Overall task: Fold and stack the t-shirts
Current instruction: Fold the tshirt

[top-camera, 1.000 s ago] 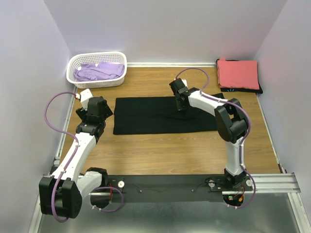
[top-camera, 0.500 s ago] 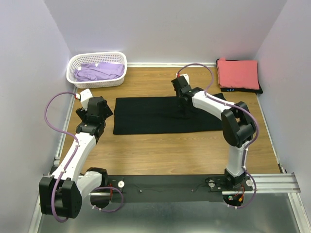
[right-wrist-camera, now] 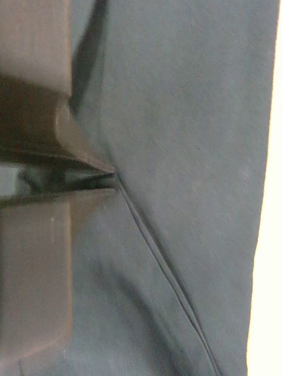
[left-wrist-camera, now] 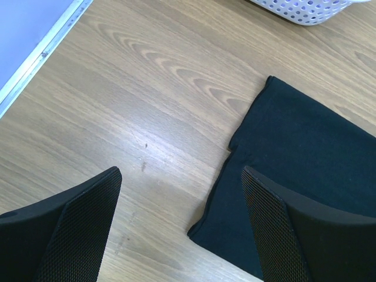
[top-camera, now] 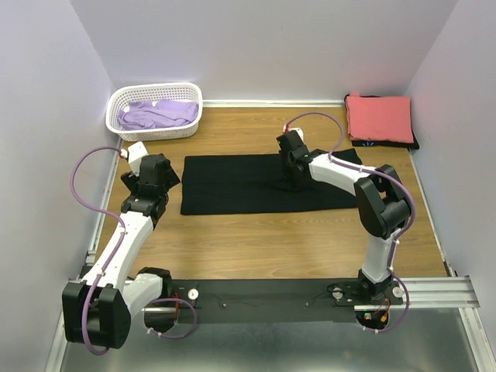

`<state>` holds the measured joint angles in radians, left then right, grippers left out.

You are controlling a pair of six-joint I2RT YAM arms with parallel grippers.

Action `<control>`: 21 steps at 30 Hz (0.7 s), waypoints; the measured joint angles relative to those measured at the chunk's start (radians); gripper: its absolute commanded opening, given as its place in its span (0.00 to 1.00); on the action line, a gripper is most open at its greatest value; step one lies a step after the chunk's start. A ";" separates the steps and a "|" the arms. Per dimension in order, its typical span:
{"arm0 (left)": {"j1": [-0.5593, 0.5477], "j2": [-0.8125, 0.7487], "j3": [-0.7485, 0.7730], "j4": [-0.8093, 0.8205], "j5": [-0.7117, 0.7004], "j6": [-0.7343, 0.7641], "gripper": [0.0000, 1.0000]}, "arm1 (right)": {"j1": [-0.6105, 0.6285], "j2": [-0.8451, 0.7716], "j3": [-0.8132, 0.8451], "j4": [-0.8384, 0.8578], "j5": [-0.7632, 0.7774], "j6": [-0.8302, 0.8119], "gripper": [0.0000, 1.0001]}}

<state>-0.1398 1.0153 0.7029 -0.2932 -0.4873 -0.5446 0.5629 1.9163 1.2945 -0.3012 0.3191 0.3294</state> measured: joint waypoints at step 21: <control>-0.408 0.484 0.340 0.169 0.442 -0.083 0.89 | -0.287 -0.268 -0.147 0.070 -0.198 -0.040 0.39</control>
<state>-0.5480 1.4990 1.0431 -0.1246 -0.0456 -0.6273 0.2756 1.6485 1.1477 -0.2310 0.1215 0.2893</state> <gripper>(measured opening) 0.893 0.429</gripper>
